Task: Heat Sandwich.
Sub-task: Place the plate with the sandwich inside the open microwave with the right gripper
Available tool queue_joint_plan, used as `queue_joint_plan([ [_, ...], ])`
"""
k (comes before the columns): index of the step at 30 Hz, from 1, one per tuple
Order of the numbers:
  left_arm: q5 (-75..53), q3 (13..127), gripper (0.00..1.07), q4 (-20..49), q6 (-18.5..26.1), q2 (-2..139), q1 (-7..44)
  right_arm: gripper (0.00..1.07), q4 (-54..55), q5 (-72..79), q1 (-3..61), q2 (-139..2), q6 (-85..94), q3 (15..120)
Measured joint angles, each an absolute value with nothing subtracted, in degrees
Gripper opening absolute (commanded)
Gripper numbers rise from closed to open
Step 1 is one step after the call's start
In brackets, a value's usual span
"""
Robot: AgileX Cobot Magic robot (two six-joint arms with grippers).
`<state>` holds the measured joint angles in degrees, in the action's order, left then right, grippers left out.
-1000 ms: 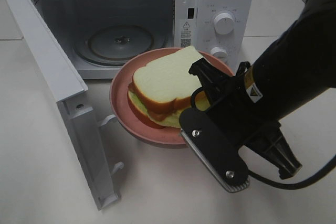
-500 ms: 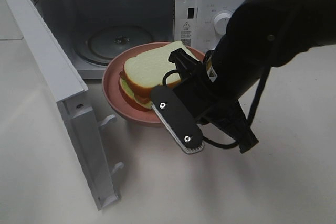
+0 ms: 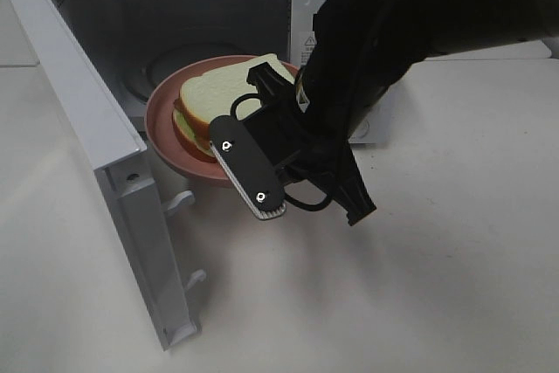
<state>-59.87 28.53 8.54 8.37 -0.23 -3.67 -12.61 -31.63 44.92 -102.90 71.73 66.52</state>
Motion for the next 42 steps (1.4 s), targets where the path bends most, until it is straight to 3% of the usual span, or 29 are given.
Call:
queue_joint_plan([
  [42,-59.9,28.5,1.01,8.5,8.4,-0.2,-3.7,0.01,-11.0,-42.5,42.4,-124.8,68.0,98.9],
])
